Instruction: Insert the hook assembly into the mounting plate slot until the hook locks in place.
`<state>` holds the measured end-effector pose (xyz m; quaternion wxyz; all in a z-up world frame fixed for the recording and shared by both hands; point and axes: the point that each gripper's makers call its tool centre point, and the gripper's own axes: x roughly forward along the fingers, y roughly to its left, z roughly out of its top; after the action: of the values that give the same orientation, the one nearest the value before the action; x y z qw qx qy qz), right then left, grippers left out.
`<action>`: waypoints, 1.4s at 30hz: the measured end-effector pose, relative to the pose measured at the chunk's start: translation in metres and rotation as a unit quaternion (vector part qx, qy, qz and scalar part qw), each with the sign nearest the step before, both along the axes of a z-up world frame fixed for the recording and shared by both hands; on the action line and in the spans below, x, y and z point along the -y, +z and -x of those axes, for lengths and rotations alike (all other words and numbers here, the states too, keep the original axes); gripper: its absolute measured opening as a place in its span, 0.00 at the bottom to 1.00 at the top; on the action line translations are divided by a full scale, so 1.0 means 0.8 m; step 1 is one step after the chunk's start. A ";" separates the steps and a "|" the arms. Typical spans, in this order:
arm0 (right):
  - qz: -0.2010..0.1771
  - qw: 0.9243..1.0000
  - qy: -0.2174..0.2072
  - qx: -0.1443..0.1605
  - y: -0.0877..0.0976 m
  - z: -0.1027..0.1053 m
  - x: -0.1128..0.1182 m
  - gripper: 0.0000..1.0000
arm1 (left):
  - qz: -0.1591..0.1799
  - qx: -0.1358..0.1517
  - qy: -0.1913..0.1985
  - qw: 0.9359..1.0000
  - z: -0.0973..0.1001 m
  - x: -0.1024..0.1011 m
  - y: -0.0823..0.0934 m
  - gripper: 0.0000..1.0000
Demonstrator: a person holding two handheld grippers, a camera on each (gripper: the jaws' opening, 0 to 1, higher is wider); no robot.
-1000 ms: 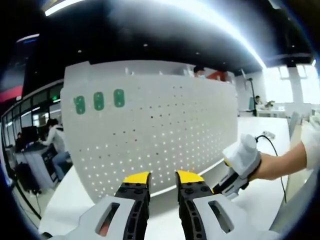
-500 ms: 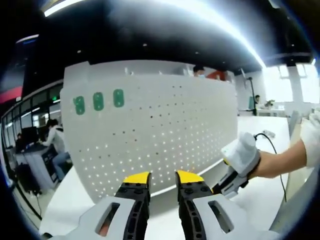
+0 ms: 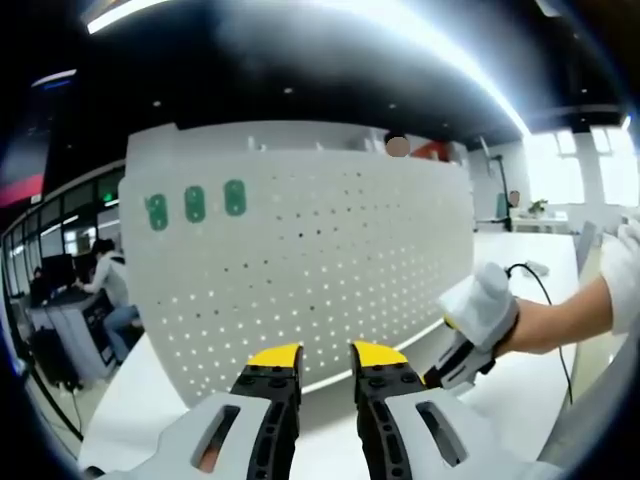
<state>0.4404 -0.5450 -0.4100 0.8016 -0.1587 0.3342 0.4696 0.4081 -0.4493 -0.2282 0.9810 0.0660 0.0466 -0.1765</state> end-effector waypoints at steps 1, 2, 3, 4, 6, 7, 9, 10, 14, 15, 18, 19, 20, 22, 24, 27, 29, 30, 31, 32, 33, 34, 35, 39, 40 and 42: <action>0.002 1.000 -0.001 -0.003 -0.001 -0.001 0.000 0.00 | 0.000 0.000 0.000 1.000 0.000 0.000 0.000 0.20; 0.004 1.000 0.000 -0.006 -0.002 -0.001 0.000 0.00 | 0.000 0.000 0.000 1.000 0.000 -0.001 0.000 0.20; 0.005 1.000 0.000 -0.007 -0.003 -0.002 0.000 0.00 | 0.001 0.000 0.001 1.000 0.000 -0.001 0.000 0.20; 0.008 1.000 0.000 -0.011 -0.005 -0.001 0.001 0.00 | 0.000 0.000 0.001 1.000 0.000 -0.001 0.000 0.20; 0.009 1.000 0.001 -0.016 -0.007 -0.001 0.002 0.00 | 0.001 0.001 0.001 1.000 0.000 -0.001 0.001 0.20; 0.008 1.000 0.000 -0.020 -0.009 -0.001 0.002 0.00 | 0.001 0.001 0.001 1.000 0.000 -0.001 0.001 0.20; 0.001 1.000 -0.004 -0.026 -0.010 0.000 0.002 0.00 | 0.001 0.000 0.001 1.000 0.000 -0.001 0.001 0.20; 0.000 1.000 -0.004 -0.028 -0.009 0.001 0.002 0.00 | 0.001 0.000 0.001 1.000 0.001 -0.001 0.000 0.20; -0.004 1.000 -0.001 -0.027 -0.004 0.006 0.001 0.00 | 0.001 0.000 0.000 1.000 0.001 0.000 0.000 0.20; -0.007 1.000 -0.002 -0.025 -0.001 0.006 0.001 0.00 | 0.001 0.000 0.000 1.000 0.001 0.000 0.000 0.20; -0.015 1.000 -0.005 -0.020 0.007 0.006 0.001 0.00 | -0.001 -0.001 -0.004 1.000 0.002 0.003 -0.001 0.20; -0.021 1.000 -0.006 -0.016 0.013 0.006 0.001 0.00 | -0.001 -0.001 -0.005 1.000 0.002 0.003 -0.001 0.20; -0.024 1.000 -0.006 -0.013 0.017 0.007 0.000 0.00 | -0.001 -0.001 -0.005 1.000 0.002 0.004 -0.001 0.20; -0.033 0.999 -0.006 -0.008 0.027 0.008 -0.002 0.00 | -0.002 -0.001 -0.007 1.000 0.003 0.005 -0.001 0.20; -0.042 0.999 -0.005 0.001 0.040 0.009 -0.005 0.00 | -0.001 -0.001 -0.008 1.000 0.003 0.006 -0.001 0.20; -0.053 0.999 -0.003 0.013 0.058 0.010 -0.009 0.00 | -0.002 -0.004 -0.012 1.000 0.003 0.009 -0.003 0.20; -0.063 0.998 0.002 0.023 0.072 0.014 -0.013 0.00 | -0.002 -0.005 -0.016 1.000 0.004 0.011 -0.003 0.20; -0.069 0.997 0.004 0.031 0.082 0.015 -0.015 0.00 | -0.001 -0.006 -0.017 1.000 0.004 0.011 -0.004 0.19; -0.071 0.997 0.006 0.035 0.087 0.017 -0.016 0.00 | 0.000 -0.007 -0.019 1.000 0.004 0.012 -0.004 0.19; -0.077 0.996 0.007 0.042 0.097 0.018 -0.016 0.00 | 0.002 -0.010 -0.023 1.000 0.004 0.014 -0.005 0.19; -0.082 0.996 0.009 0.047 0.103 0.019 -0.017 0.00 | 0.003 -0.013 -0.025 1.000 0.004 0.015 -0.007 0.20; -0.091 0.994 0.009 0.052 0.114 0.019 -0.017 0.00 | 0.010 -0.021 -0.033 0.999 0.004 0.018 -0.010 0.20; -0.096 0.994 0.009 0.056 0.120 0.019 -0.017 0.00 | 0.014 -0.027 -0.039 0.999 0.005 0.021 -0.013 0.20; -0.119 0.990 0.010 0.074 0.153 0.021 -0.019 0.00 | 0.015 -0.040 -0.054 0.998 0.006 0.030 -0.020 0.19; -0.122 0.989 0.012 0.079 0.159 0.022 -0.019 0.00 | 0.014 -0.041 -0.059 0.997 0.007 0.033 -0.021 0.19; -0.126 0.988 0.018 0.086 0.170 0.026 -0.022 0.00 | 0.015 -0.043 -0.067 0.997 0.008 0.037 -0.022 0.19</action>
<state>0.4197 -0.5276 -0.2741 0.8326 -0.1022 0.1988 0.5067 0.4018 -0.4786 -0.2460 0.9649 0.0466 0.0820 -0.2451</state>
